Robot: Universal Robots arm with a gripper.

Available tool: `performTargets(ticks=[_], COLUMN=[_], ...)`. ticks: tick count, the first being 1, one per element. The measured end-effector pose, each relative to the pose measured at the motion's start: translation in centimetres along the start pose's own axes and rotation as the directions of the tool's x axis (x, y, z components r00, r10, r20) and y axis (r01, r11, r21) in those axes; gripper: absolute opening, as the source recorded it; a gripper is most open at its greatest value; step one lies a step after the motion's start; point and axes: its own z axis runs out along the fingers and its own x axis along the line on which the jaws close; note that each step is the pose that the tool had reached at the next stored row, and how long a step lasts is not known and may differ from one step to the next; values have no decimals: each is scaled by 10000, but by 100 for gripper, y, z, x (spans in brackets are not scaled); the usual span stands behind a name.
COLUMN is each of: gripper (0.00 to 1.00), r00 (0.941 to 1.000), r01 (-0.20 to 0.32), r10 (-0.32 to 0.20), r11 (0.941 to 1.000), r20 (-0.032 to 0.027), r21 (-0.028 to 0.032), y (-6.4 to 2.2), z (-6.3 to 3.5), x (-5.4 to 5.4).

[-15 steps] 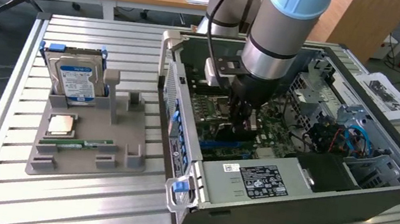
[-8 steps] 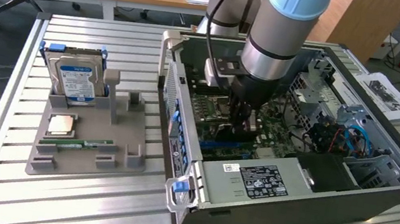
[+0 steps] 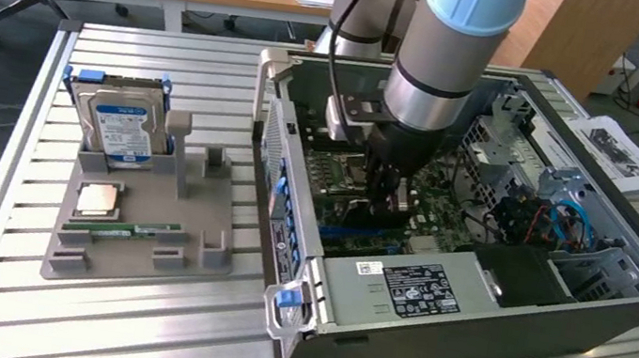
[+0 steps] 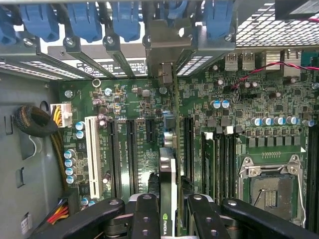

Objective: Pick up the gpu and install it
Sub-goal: 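Insert the gpu into the slot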

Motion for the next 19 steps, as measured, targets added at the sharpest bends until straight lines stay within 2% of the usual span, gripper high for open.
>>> performTargets(ticks=[19], gripper=[27], r00=[10000], r01=[-5], r10=[5], r11=[10000], r20=[3], r21=[0], y=[4], z=[18], x=[1])
